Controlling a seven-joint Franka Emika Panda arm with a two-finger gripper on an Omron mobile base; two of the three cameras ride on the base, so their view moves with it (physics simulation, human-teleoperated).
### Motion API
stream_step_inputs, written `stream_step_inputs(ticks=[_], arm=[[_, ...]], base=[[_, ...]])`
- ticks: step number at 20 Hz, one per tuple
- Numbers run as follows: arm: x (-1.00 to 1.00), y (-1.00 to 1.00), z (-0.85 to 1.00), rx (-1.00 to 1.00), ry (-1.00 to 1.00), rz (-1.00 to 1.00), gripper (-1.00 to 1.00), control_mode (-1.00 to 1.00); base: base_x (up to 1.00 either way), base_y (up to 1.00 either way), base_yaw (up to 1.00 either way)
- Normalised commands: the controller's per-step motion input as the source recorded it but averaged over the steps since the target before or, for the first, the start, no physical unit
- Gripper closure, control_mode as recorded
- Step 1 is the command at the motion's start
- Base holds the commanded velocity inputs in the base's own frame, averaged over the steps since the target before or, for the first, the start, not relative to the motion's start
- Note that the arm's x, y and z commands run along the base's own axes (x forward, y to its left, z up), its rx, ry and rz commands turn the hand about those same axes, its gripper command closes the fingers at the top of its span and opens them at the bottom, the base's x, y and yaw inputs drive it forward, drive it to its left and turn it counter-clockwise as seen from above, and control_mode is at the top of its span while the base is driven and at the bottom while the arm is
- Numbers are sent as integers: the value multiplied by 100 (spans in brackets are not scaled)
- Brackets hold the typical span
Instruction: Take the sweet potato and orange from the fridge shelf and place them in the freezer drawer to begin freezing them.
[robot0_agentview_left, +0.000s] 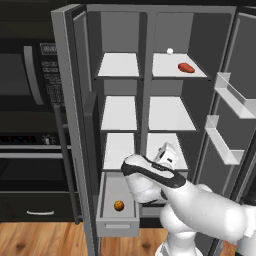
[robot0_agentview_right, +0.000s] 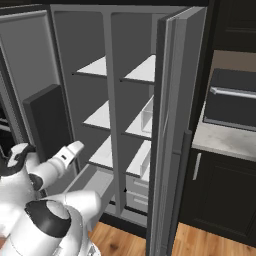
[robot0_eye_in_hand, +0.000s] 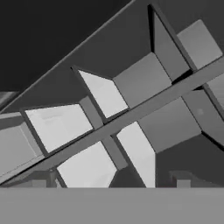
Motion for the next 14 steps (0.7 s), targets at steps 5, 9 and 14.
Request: stream_step_inputs(ticks=[5,9,14], arm=[[-23,9,100,-32,-1,0,-100,-100],[-17,7,100,-38,0,-4,-100,-100],[-15,0,100,-40,0,-12,-100,-100]], base=[[0,0,0],[0,0,0],[0,0,0]])
